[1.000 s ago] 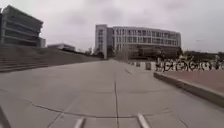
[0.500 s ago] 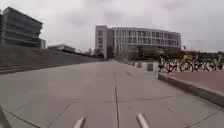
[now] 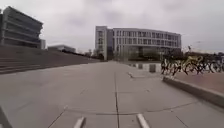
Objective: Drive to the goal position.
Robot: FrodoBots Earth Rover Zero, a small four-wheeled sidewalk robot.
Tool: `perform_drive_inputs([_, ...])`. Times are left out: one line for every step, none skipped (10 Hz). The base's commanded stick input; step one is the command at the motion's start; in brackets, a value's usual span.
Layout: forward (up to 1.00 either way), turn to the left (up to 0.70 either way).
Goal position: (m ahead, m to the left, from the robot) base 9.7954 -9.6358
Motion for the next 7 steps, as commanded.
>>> perform_drive_inputs([0.70, 0.00])
perform_drive_inputs([0.70, 0.00])
perform_drive_inputs([0.70, 0.00])
perform_drive_inputs([0.70, 0.00])
perform_drive_inputs([0.70, 0.00])
perform_drive_inputs([0.70, 0.00])
perform_drive_inputs([0.70, 0.00])
